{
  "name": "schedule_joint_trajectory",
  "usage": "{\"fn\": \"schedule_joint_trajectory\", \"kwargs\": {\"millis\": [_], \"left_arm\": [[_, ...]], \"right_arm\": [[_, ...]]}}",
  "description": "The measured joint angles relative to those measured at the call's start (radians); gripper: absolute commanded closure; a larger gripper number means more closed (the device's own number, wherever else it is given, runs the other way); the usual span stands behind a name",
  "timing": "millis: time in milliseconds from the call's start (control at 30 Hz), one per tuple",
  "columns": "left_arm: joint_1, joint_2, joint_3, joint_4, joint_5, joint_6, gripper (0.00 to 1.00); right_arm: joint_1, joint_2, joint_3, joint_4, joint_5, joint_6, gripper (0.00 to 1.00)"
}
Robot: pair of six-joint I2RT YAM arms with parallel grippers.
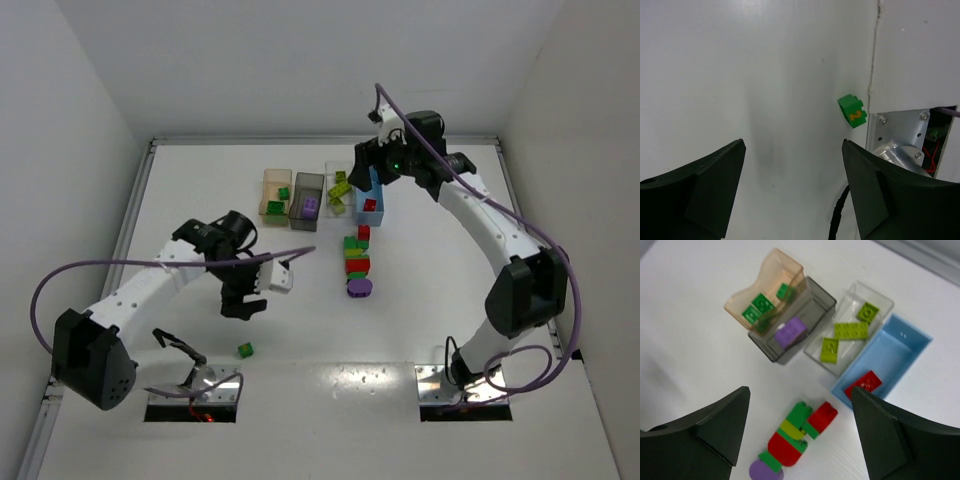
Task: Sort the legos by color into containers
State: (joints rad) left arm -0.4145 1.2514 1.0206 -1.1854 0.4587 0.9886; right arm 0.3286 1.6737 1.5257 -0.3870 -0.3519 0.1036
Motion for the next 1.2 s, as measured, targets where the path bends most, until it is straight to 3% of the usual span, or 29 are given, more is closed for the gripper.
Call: {"fn": "schedule_joint_trajectory", "kwargs": {"millis": [233,533,800,1200], "left_arm": [[-0.163,-0.134,-0.146,0.005,-0.066,0.128,0.17],[-0.185,-0.199,-0.264,-0.018,-0.1,0.415,0.17],[-0.194,-0.202,-0.323,-0.034,-0.092,0.679,0.24],[-0.244,-0.232,-0.412,-0.001,-0.089,0.898,0.24]], "right_arm": [[-0.046,-0.043,-0.122,-0.04,0.035,-0.042,0.18],[-0.106,-0.111,-0.167,-0.048,0.039,-0.058,0.18],[-0.159,-0.147,-0.201,-0.05,0.037,-0.06,0.18],[-0.216,-0.192,-0.235,-0.06,0.028,-0.058,0.18]]}}
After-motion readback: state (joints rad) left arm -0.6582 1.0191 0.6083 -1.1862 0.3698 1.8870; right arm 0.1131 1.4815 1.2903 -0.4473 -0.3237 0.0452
